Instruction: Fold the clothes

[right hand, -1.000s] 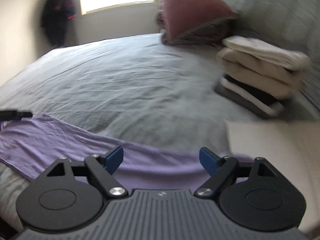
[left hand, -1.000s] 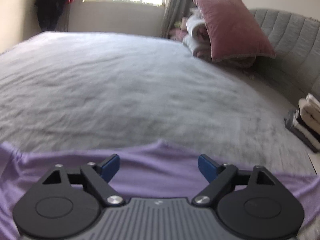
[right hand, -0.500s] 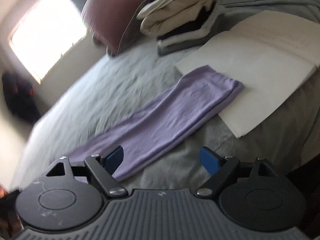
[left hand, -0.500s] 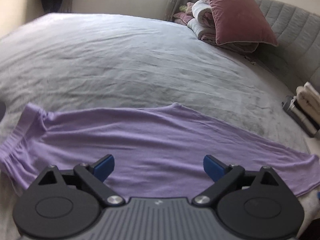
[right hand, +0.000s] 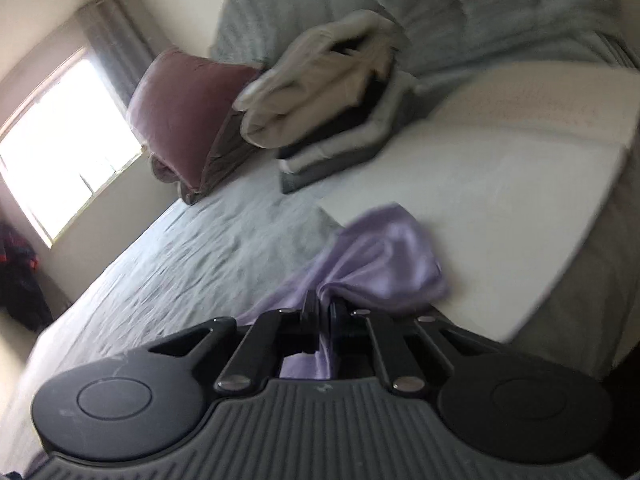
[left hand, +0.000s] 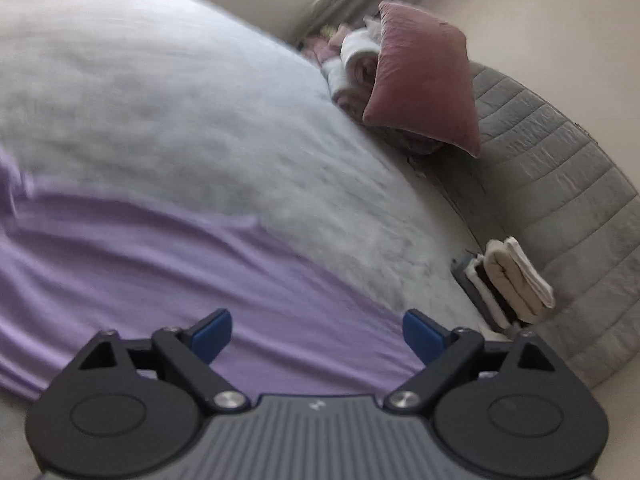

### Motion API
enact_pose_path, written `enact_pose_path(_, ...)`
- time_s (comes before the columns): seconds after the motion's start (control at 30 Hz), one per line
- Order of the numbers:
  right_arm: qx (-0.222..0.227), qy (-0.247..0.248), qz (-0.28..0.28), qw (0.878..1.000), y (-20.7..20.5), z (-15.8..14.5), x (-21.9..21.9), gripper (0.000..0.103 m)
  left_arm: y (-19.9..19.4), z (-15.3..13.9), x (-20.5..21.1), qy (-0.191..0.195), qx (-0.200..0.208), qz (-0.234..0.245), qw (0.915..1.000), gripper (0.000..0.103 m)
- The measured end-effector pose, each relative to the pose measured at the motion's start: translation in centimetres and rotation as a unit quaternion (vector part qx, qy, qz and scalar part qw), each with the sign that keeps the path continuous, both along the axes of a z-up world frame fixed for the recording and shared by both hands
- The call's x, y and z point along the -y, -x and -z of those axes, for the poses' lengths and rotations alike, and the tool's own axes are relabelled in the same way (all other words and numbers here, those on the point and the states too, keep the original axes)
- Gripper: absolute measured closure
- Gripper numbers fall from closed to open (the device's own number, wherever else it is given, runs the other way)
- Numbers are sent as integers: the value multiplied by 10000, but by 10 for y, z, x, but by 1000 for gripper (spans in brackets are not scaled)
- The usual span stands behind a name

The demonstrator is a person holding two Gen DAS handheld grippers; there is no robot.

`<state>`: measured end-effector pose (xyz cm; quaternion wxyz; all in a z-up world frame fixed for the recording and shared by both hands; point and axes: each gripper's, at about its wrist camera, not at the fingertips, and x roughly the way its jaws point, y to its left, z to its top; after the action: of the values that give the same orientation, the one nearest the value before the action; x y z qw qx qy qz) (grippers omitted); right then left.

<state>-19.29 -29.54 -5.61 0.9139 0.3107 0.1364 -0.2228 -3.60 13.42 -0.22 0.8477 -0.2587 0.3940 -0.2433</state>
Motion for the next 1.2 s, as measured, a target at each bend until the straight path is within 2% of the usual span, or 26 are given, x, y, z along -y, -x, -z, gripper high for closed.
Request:
enact_pose_path(0.13, 51, 710, -523, 9961, -17, -20, -29, 95, -3, 15, 1, 548, -184, 232, 9981, 15)
enact_pose_path(0.23, 77, 1109, -1010, 9887, -32, -34, -58, 95, -7, 25, 5, 1030, -381, 399, 9932, 14)
enact_pose_path(0.37, 109, 1546, -1729, 9727, -51, -46, -105, 95, -12, 37, 11, 1568, -640, 633, 9835, 13)
enact_pose_path(0.5, 35, 1911, -2567, 9474, -68, -50, -152, 95, -15, 44, 19, 1661, -824, 720, 9800, 13)
enact_pose_path(0.67, -162, 2497, -3393, 9068, -78, -42, -204, 95, -19, 52, 23, 1657, -974, 680, 9790, 13)
enact_pose_path(0.77, -260, 2937, -3909, 8719, -74, -31, -234, 96, -20, 54, 23, 1697, -1008, 665, 9781, 13)
enact_pose_path(0.87, -404, 3518, -4480, 8210, -63, -16, -262, 96, -20, 53, 25, 1650, -997, 700, 9787, 14)
enact_pose_path(0.97, -631, 4325, -4798, 7607, -48, 4, -285, 96, -21, 50, 30, 1420, -960, 735, 9824, 21)
enact_pose_path(1.03, -602, 4776, -4705, 7395, -39, 12, -292, 95, -20, 49, 32, 1160, -920, 744, 9862, 29)
enact_pose_path(1.07, -590, 4959, -4660, 7303, -35, 15, -295, 95, -20, 48, 34, 1032, -889, 754, 9878, 30)
enact_pose_path(1.1, -590, 4983, -4640, 7300, -34, 15, -295, 95, -19, 46, 35, 909, -845, 774, 9892, 33)
enact_pose_path(1.2, -581, 4906, -4657, 7343, -35, 13, -291, 95, -17, 41, 40, 540, -673, 867, 9925, 33)
